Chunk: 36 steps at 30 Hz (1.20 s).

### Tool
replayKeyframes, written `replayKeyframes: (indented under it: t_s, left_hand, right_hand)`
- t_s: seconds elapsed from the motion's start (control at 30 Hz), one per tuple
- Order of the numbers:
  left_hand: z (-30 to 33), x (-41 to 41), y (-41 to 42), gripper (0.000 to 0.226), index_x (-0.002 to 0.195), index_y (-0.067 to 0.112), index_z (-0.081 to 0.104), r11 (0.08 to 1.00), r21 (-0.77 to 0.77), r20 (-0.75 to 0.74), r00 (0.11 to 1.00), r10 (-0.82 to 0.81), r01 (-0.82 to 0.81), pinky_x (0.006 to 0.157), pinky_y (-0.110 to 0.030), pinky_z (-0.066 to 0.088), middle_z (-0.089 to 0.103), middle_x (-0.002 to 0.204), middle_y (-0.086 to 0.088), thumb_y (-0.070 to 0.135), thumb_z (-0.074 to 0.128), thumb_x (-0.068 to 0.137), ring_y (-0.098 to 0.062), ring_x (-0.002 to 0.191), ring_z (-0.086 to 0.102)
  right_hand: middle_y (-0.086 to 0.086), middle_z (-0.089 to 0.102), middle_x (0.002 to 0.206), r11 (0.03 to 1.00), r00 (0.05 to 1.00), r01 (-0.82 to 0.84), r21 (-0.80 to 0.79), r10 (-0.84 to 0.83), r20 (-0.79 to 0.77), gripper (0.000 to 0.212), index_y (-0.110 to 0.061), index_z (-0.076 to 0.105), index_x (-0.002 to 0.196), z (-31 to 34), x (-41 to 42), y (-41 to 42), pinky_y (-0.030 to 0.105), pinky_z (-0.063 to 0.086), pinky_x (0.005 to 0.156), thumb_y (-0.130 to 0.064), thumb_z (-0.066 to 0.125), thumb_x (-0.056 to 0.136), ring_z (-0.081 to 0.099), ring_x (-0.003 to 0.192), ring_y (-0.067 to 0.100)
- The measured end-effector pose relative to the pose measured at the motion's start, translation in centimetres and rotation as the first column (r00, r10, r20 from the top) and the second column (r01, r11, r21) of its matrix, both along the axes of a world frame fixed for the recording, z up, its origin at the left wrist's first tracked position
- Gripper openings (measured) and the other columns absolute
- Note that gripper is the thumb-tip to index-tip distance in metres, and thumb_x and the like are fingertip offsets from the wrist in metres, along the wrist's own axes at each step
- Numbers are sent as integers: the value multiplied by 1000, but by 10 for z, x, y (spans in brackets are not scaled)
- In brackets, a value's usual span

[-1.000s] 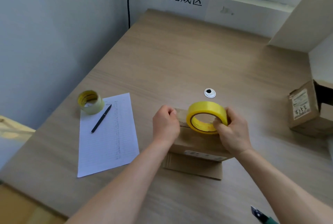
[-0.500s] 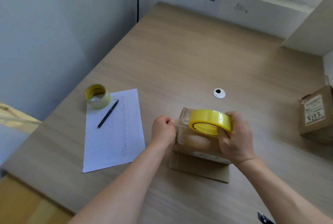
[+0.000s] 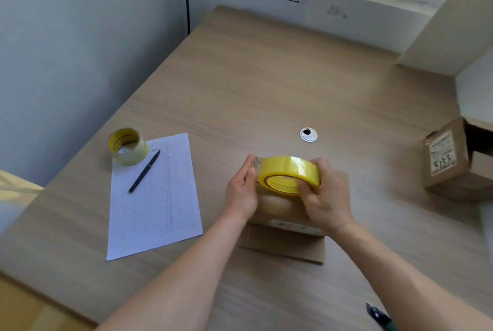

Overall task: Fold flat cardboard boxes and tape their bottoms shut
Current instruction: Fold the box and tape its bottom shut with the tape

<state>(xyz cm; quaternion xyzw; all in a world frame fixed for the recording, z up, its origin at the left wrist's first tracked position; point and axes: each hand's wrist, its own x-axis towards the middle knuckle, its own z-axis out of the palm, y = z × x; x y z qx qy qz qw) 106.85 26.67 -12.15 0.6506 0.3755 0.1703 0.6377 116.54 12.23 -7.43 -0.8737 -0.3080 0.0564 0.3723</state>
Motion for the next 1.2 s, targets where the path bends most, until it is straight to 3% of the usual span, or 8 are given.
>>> replayKeyframes:
  t_s: [0.23, 0.4, 0.53, 0.73, 0.9, 1.03, 1.1, 1.2]
  left_hand:
    - [-6, 0, 4, 38, 140, 25, 51, 999, 30, -24, 1000, 11, -10, 88, 8, 28, 48, 131, 22, 21, 43, 103, 9, 121, 44]
    - [-2, 1, 3, 37, 139, 30, 52, 996, 85, -66, 998, -20, 26, 80, 11, 26, 49, 130, 24, 25, 43, 104, 8, 119, 43]
    - [1, 5, 0, 37, 139, 30, 52, 991, 124, -95, 995, -39, 50, 78, 13, 25, 49, 138, 18, 26, 43, 104, 7, 120, 41]
    - [3, 5, -1, 37, 140, 30, 52, 985, 159, -116, 992, -52, 70, 94, -1, 27, 49, 143, 15, 27, 42, 104, 8, 122, 41]
    - [1, 4, -2, 39, 142, 27, 50, 959, 268, -142, 988, -53, 90, 93, 1, 29, 50, 143, 10, 26, 42, 104, -4, 133, 43]
    - [17, 14, -11, 62, 152, 33, 19, 474, 668, -662, 749, 28, 573, 113, -55, 18, 8, 164, -4, 60, 21, 97, -36, 149, 0]
    - [26, 30, -45, 88, 155, 28, 0, 340, 599, -753, 654, -66, 724, 115, -60, -1, -18, 162, -7, 78, 6, 83, -37, 146, -22]
    - [21, 43, -112, 114, 154, 18, -10, 214, 521, -783, 562, -267, 826, 113, -57, -15, -31, 155, -11, 89, 0, 66, -37, 142, -31]
  right_hand:
    - [22, 60, 65, 944, 637, -96, 316, 302, -709, 25, -2, 56, 76, 63, 38, -29, 33, 42, 57, -23, 68, 68, 55, 60, 27]
    - [-5, 54, 53, 938, 954, -238, -252, 177, -242, 29, -16, 60, 68, 90, 71, -74, 30, 35, 51, -42, 58, 82, 48, 52, 13]
    - [-12, 53, 63, 757, 954, -58, -651, 234, 187, 32, -30, 64, 80, 80, 73, -90, 30, 35, 59, -61, 56, 81, 49, 70, 17]
    - [-15, 43, 60, 759, 970, -3, -651, 161, 183, 44, -30, 62, 79, 39, 76, -102, 30, 32, 58, -73, 50, 78, 47, 72, 21]
    - [-10, 69, 98, 757, 989, -22, -654, 114, 98, 40, -43, 64, 101, 8, 80, -104, 31, 35, 62, -73, 48, 80, 61, 98, 21]
    - [-16, 67, 74, 801, 978, -176, -572, 77, -194, 30, -49, 65, 103, 0, 86, -107, 28, 39, 58, -66, 52, 81, 63, 88, 16]
    - [-15, 66, 65, 806, 954, -216, -551, 53, -296, 29, -52, 63, 106, -2, 88, -104, 28, 44, 63, -62, 53, 81, 64, 81, 13]
    - [-18, 68, 108, 809, 929, -240, -537, 31, -369, 64, -55, 33, 141, -2, 89, -100, 33, 46, 88, -54, 59, 83, 61, 108, 17]
